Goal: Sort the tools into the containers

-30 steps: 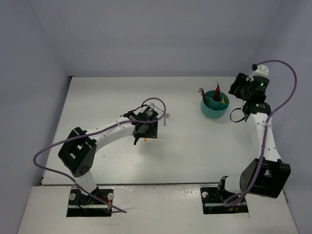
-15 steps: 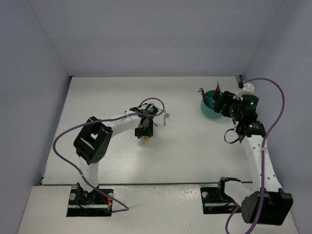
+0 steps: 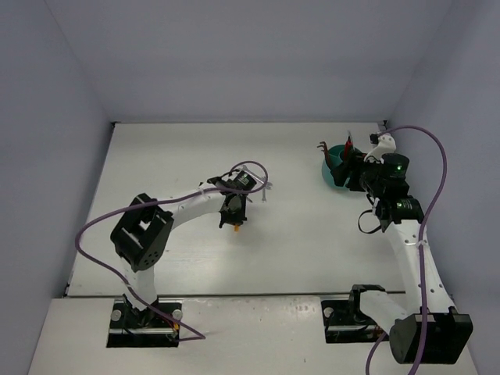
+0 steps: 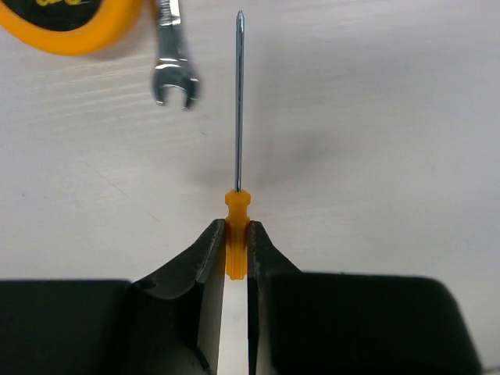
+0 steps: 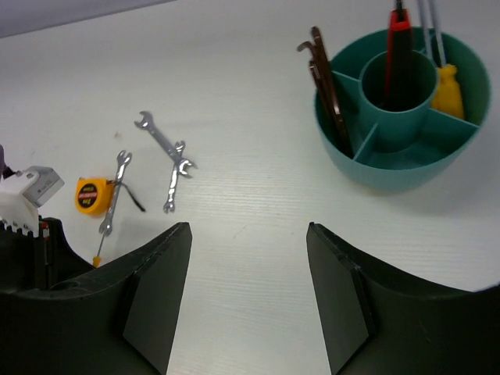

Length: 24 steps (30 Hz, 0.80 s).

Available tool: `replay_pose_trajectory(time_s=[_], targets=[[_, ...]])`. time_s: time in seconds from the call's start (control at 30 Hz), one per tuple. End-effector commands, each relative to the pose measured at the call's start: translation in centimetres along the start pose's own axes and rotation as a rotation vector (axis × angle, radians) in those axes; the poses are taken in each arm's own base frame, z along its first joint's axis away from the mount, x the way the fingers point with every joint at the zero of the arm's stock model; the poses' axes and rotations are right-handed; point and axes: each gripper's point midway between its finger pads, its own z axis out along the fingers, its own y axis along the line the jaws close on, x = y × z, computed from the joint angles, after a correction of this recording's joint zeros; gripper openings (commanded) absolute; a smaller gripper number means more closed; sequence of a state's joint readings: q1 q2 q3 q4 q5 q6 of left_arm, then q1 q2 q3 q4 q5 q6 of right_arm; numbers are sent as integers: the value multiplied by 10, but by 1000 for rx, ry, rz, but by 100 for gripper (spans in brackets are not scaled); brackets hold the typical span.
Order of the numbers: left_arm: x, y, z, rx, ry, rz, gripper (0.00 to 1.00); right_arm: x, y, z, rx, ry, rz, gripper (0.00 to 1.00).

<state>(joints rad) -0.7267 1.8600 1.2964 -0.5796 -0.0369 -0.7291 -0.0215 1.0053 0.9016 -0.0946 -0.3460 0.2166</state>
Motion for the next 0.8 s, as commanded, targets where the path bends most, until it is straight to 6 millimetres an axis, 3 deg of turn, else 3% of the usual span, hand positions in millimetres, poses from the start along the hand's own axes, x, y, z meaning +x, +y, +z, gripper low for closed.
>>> replay_pose_trajectory(time_s=[0.0, 0.17, 0.3, 0.43, 0.6, 0.77], targets=[[-40, -54, -93, 250, -261, 138, 0, -20, 42, -3, -183, -30, -26, 58], [-54, -96, -143, 499, -427, 213, 0, -24, 90, -4, -322, 6, 10, 58], [-56, -117, -166, 618, -486, 259, 0, -35, 131, -10, -411, -3, -5, 58], [-57, -132, -186, 685, -536, 279, 0, -29, 162, -9, -484, 28, -10, 58], [-61, -144, -204, 742, -573, 276, 0, -17, 184, -4, -520, 48, -20, 58], [-64, -148, -221, 776, -611, 274, 0, -9, 190, 2, -511, 61, -10, 57]])
